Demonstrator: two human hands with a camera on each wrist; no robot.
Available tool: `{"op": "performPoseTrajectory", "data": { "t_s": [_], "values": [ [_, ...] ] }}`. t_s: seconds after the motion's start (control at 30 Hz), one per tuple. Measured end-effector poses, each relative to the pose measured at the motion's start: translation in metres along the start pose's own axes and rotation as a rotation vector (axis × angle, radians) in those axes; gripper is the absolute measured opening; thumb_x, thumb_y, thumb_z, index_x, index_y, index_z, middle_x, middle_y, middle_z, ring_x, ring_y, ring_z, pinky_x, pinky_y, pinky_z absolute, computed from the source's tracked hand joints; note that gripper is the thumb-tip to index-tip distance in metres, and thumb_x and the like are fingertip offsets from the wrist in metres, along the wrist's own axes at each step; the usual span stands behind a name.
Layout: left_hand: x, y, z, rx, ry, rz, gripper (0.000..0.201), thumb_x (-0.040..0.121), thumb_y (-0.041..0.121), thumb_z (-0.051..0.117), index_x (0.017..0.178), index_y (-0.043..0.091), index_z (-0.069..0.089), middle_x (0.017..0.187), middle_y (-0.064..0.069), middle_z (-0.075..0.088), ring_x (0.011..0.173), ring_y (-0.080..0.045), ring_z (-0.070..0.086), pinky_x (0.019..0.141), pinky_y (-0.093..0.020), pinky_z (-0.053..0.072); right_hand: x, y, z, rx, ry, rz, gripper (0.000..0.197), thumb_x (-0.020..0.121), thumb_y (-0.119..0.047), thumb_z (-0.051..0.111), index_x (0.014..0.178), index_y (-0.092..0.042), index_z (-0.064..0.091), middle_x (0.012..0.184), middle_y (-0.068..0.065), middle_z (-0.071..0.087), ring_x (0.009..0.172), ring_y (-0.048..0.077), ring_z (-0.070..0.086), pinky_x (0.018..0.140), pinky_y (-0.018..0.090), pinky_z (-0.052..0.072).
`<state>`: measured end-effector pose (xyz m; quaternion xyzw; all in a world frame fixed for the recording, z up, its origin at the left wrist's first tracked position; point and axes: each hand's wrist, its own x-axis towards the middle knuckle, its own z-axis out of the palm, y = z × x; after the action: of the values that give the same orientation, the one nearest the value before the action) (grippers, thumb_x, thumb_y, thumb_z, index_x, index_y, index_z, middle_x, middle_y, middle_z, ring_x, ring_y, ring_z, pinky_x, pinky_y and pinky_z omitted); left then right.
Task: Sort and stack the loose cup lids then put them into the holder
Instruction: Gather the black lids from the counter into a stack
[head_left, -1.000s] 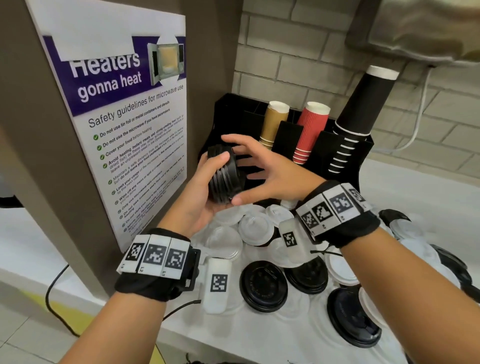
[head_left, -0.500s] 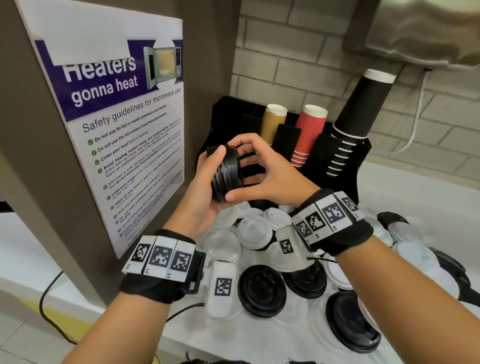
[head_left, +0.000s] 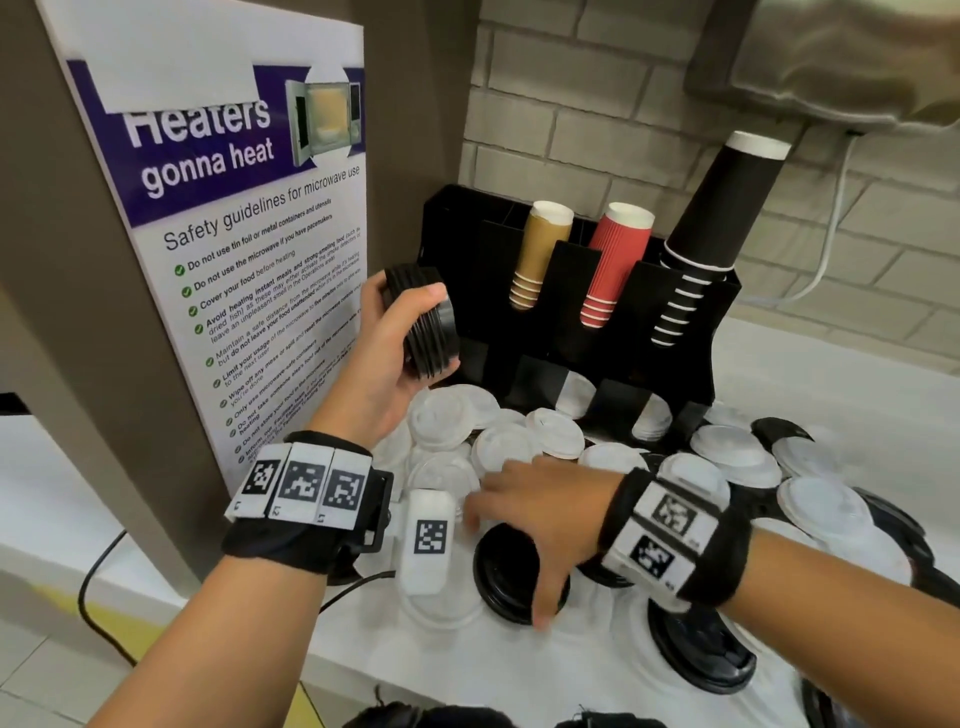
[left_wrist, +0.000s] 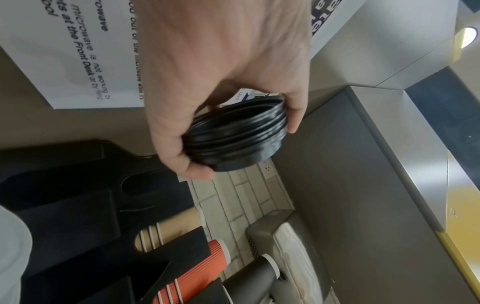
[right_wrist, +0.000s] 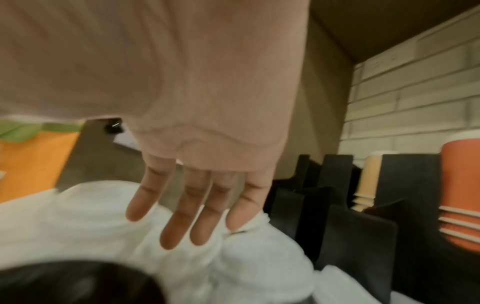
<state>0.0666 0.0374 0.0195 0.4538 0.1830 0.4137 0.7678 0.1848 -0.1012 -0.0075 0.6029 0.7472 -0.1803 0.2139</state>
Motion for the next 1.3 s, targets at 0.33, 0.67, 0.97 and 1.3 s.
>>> {"op": "performPoseTrajectory", "data": {
  "t_s": [0.33, 0.67, 0.97, 1.3],
  "values": [
    [-0.005, -0.004, -0.001, -0.017, 0.029, -0.035, 0.043, 0.073, 0.036, 0.065, 0.11, 0.021, 0.049, 0.1, -0.004, 0.06, 0.085, -0.021, 0.063, 0.065, -0.034, 0.058, -0.013, 0.017, -0.01, 0.445, 0.263, 0.0, 0.067, 0.063, -0.025, 0.085, 0.118, -0.029, 0.045, 0.113, 0.0, 0.048, 0.104, 0.02, 0.051, 0.085, 0.036, 0.051],
    [-0.016, -0.008, 0.003, 0.066, -0.115, -0.112, 0.039, 0.078, 0.038, 0.063, 0.115, 0.024, 0.06, 0.102, -0.003, 0.069, 0.09, -0.016, 0.067, 0.069, -0.03, 0.054, -0.028, 0.033, -0.059, 1.182, 0.835, -0.142, 0.056, 0.082, -0.018, 0.067, 0.131, -0.037, 0.047, 0.124, 0.005, 0.054, 0.107, 0.02, 0.064, 0.085, 0.037, 0.057],
    [-0.02, -0.005, 0.008, 0.007, -0.076, -0.09, 0.053, 0.079, 0.041, 0.063, 0.128, 0.02, 0.055, 0.128, -0.017, 0.061, 0.102, -0.025, 0.067, 0.066, -0.035, 0.057, -0.012, 0.024, -0.064, 1.064, 0.942, -0.209, 0.058, 0.079, -0.015, 0.073, 0.131, -0.026, 0.049, 0.124, 0.006, 0.055, 0.112, 0.012, 0.059, 0.099, 0.035, 0.05],
    [-0.018, 0.002, 0.001, 0.055, -0.075, -0.062, 0.057, 0.076, 0.035, 0.065, 0.126, 0.012, 0.053, 0.111, -0.014, 0.063, 0.094, -0.024, 0.065, 0.065, -0.036, 0.057, -0.002, 0.023, -0.064, 1.251, 0.908, -0.191, 0.043, 0.088, -0.027, 0.065, 0.126, -0.038, 0.048, 0.116, -0.004, 0.057, 0.105, 0.012, 0.064, 0.088, 0.032, 0.055]
  ]
}}
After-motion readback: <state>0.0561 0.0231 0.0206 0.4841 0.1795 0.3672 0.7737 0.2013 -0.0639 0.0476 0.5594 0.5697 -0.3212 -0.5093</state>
